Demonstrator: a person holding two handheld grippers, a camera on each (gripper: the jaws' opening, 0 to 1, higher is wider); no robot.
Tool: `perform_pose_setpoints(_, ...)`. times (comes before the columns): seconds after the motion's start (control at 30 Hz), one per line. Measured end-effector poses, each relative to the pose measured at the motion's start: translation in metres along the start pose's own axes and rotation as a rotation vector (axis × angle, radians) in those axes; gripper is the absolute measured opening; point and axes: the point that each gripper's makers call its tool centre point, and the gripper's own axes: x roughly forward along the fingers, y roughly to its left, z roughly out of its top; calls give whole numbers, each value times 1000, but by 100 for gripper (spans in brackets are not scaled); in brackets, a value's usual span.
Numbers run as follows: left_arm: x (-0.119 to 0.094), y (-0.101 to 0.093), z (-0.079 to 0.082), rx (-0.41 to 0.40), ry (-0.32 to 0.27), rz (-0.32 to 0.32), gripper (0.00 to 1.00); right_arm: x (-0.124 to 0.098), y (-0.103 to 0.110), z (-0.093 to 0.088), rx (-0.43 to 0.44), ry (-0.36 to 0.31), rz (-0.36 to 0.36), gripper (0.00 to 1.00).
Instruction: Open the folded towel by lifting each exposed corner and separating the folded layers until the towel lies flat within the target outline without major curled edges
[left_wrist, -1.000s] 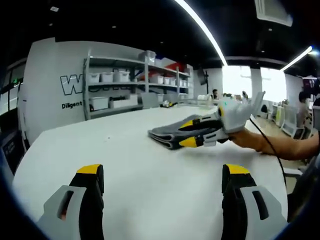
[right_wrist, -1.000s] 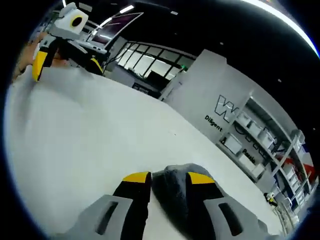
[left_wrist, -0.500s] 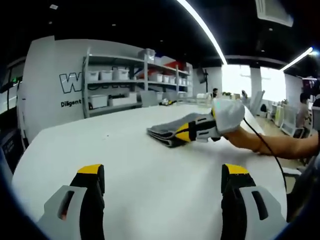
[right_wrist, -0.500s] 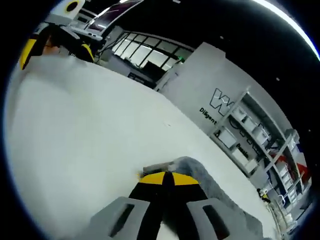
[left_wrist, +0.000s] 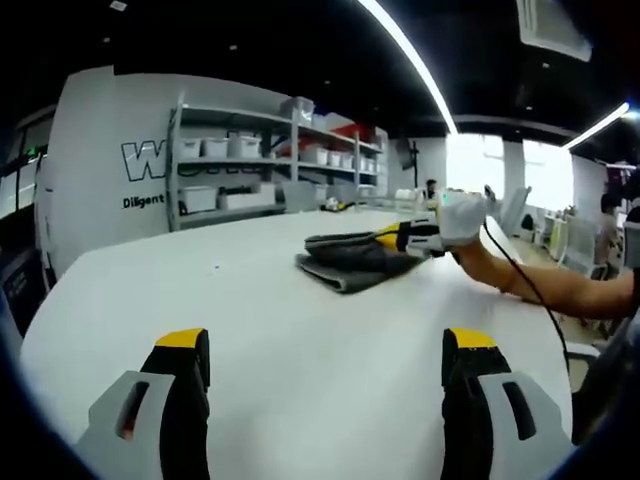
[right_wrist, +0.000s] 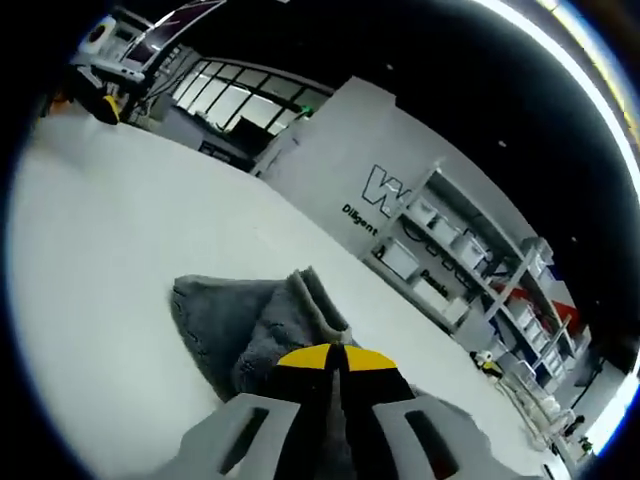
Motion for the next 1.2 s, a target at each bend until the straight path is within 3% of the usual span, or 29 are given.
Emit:
perform_pose_setpoints(0.23, 2, -1, -5, -8, 15, -3, 94, -5, -36, -17, -87, 9, -54, 0)
perform_pose_setpoints(0.47, 1, 0, -7, -2, 21, 7, 94, -12, -72, -39, -65, 37, -120, 0)
perform_pose_setpoints(0.5, 2, 1, -7, -1, 24, 8, 94, -15, -88, -48, -66, 54, -161, 0)
perform_pose_setpoints(0.67, 1, 1, -7, 1, 23, 7, 94, -32, -115, -60, -57, 59, -238, 0)
perform_pose_setpoints(0.73, 1, 2, -8, -2, 25, 11, 94, -37, -124, -71, -74, 76, -254, 0)
perform_pose_setpoints(0.93, 2, 0, -8, 1, 28, 8, 94, -48, -160, -113, 7, 151, -316, 0)
perform_pose_setpoints(1.03, 2, 0, -9, 0, 28, 6, 93, -54, -172, -145, 114, 199, -316, 0)
perform_pose_setpoints(1.1, 2, 0, -9, 1, 29, 4, 93, -55, -173, -147, 122, 201, -317, 0)
perform_pose_setpoints(1.13, 2, -1, -9, 3, 29, 3, 93, -64, -188, -162, 125, 231, -356, 0)
perform_pose_setpoints(1.2, 2, -1, -9, 4, 29, 2, 93, -71, -199, -168, 109, 245, -384, 0)
